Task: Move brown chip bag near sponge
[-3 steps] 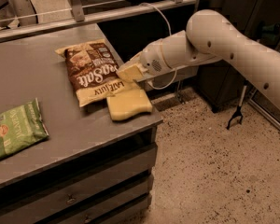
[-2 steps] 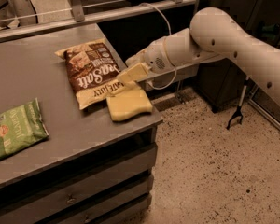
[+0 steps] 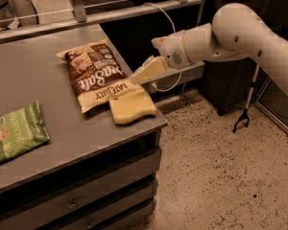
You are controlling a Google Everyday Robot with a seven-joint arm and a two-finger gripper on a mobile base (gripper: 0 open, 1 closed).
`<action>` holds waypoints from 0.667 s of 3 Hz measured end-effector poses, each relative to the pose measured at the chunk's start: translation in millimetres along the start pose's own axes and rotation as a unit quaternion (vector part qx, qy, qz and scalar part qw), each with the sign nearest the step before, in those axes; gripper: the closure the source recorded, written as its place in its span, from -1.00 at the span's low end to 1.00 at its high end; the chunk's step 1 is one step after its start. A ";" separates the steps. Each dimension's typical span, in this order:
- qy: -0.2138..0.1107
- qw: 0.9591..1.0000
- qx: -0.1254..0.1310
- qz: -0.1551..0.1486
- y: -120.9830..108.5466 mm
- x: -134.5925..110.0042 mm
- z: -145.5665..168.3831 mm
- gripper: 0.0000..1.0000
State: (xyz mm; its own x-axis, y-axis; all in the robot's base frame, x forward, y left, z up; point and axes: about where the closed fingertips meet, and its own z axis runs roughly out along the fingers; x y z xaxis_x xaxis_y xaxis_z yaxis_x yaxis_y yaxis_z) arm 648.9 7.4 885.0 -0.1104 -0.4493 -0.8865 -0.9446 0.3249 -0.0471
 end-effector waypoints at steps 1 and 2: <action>-0.044 0.999 0.006 -0.025 -22.8 -0.2 -44.4 -1.00; -0.056 0.997 0.013 -0.054 -30.6 -12.6 -58.3 -1.00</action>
Offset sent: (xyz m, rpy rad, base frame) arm 0.0074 -0.0419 0.0202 0.0649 -0.0697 0.0134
